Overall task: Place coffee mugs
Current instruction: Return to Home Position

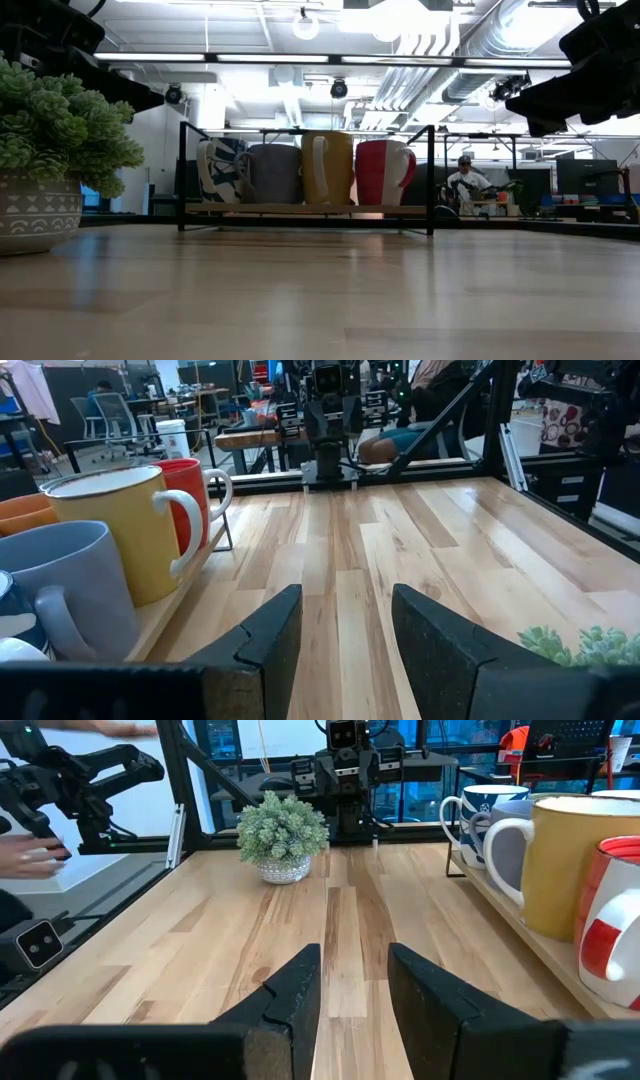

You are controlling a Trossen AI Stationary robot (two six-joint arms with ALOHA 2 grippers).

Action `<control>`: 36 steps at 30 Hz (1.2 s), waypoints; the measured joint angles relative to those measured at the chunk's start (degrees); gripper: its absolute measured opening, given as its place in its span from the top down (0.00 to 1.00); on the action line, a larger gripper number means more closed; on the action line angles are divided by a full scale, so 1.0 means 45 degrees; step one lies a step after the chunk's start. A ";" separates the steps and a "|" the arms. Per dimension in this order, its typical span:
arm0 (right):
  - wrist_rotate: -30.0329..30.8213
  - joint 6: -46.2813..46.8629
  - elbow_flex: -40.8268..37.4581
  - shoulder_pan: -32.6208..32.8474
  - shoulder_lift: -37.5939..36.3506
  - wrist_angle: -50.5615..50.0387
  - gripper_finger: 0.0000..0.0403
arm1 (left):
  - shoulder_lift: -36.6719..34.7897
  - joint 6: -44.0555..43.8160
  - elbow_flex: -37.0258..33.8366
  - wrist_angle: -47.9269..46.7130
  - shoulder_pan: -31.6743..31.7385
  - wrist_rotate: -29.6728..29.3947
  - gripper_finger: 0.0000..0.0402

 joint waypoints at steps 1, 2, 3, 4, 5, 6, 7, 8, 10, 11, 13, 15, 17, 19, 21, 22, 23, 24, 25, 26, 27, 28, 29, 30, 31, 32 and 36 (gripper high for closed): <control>0.0004 0.0000 -0.0002 0.0004 0.0000 0.0000 0.73 | 0.0000 0.0000 0.0000 -0.0004 0.0004 0.0000 0.64; 0.0004 0.0000 -0.0005 -0.0001 0.0000 0.0003 0.73 | 0.0000 0.0000 0.0000 -0.0004 -0.0001 0.0000 0.64; 0.0004 0.0000 -0.0005 -0.0001 0.0000 0.0001 0.73 | -0.0004 0.0000 0.0000 -0.0003 0.0003 0.0000 0.64; 0.0009 0.0000 -0.0005 0.0002 0.0000 0.0005 0.73 | -0.0076 0.0000 0.0000 -0.0008 0.0004 0.0000 0.64; 0.0009 0.0000 -0.0005 -0.0001 0.0000 0.0005 0.73 | -0.0158 0.0008 0.0000 0.0005 0.0004 -0.0004 0.64; 0.0009 0.0000 -0.0005 -0.0001 0.0000 0.0005 0.73 | -0.0235 0.0010 0.0003 0.0036 0.0010 -0.0035 0.64; 0.0013 0.0000 -0.0005 -0.0001 0.0000 0.0005 0.73 | -0.0299 -0.0078 0.0017 0.0043 0.0060 -0.0046 0.64; 0.0013 0.0000 -0.0005 -0.0001 0.0000 0.0005 0.73 | -0.0374 -0.0284 0.0019 0.0028 0.0148 -0.0060 0.64; 0.0013 0.0000 -0.0005 -0.0001 0.0000 0.0005 0.73 | -0.0665 -0.0731 0.0019 0.0001 0.0409 -0.0132 0.64; 0.0015 0.0000 -0.0005 -0.0001 0.0000 0.0005 0.73 | -0.0942 -0.1016 0.0019 -0.0015 0.0562 -0.0152 0.64; 0.0013 -0.0003 -0.0005 -0.0001 0.0000 0.0005 0.73 | -0.1638 -0.1262 0.0019 -0.0054 0.0866 0.0191 0.64; 0.0017 0.0000 -0.0005 -0.0001 0.0000 0.0005 0.73 | -0.1697 -0.1304 0.0055 -0.0006 0.1154 0.0802 0.64; 0.0013 -0.0005 -0.0005 -0.0001 0.0000 0.0005 0.73 | -0.1693 -0.1545 0.0003 -0.0224 0.1351 0.1292 0.64; 0.0013 -0.0004 -0.0005 0.0003 -0.0005 0.0005 0.73 | -0.1705 -0.1617 0.0005 -0.0349 0.1534 0.1795 0.64; 0.0013 -0.0002 -0.0005 0.0001 -0.0005 0.0005 0.73 | -0.1705 -0.1551 0.0005 -0.0329 0.1658 0.1927 0.64; 0.0013 0.0000 -0.0005 0.0004 -0.0002 0.0005 0.73 | -0.1705 -0.1448 0.0005 -0.0358 0.1701 0.1930 0.64; 0.0013 -0.0001 -0.0005 -0.0001 0.0000 0.0009 0.73 | -0.1700 -0.1285 0.0005 -0.0353 0.1723 0.1922 0.64; 0.0013 0.0000 -0.0005 -0.0001 -0.0002 0.0008 0.73 | -0.1705 -0.1096 0.0006 -0.0348 0.1679 0.1921 0.64; 0.0013 -0.0005 -0.0005 -0.0001 0.0000 0.0005 0.73 | -0.1705 -0.0907 0.0005 -0.0345 0.1605 0.1925 0.64; 0.0013 -0.0004 -0.0005 -0.0001 -0.0001 0.0005 0.73 | -0.1705 -0.0803 0.0005 -0.0351 0.1548 0.1933 0.64; 0.0013 0.0000 -0.0005 0.0001 -0.0005 0.0007 0.73 | -0.1703 -0.0796 0.0005 -0.0344 0.1522 0.1933 0.64; 0.0013 -0.0003 -0.0005 -0.0001 -0.0003 0.0005 0.73 | -0.1675 -0.0850 0.0005 -0.0337 0.1498 0.1928 0.64; 0.0013 -0.0001 -0.0005 -0.0001 -0.0002 0.0005 0.73 | -0.1617 -0.0954 0.0005 -0.0316 0.1484 0.1928 0.64; 0.0013 0.0000 -0.0005 -0.0001 -0.0005 0.0007 0.73 | -0.1565 -0.1043 0.0005 -0.0334 0.1480 0.1928 0.64; 0.0013 0.0000 -0.0005 0.0002 -0.0004 0.0005 0.73 | -0.1554 -0.1104 0.0005 -0.0358 0.1480 0.1924 0.64; 0.0013 -0.0004 -0.0005 0.0000 -0.0004 0.0005 0.73 | -0.1554 -0.1137 0.0005 -0.0342 0.1480 0.1928 0.64; 0.0009 -0.0003 -0.0005 0.0004 -0.0005 0.0005 0.73 | -0.1554 -0.1132 0.0005 -0.0338 0.1480 0.1926 0.64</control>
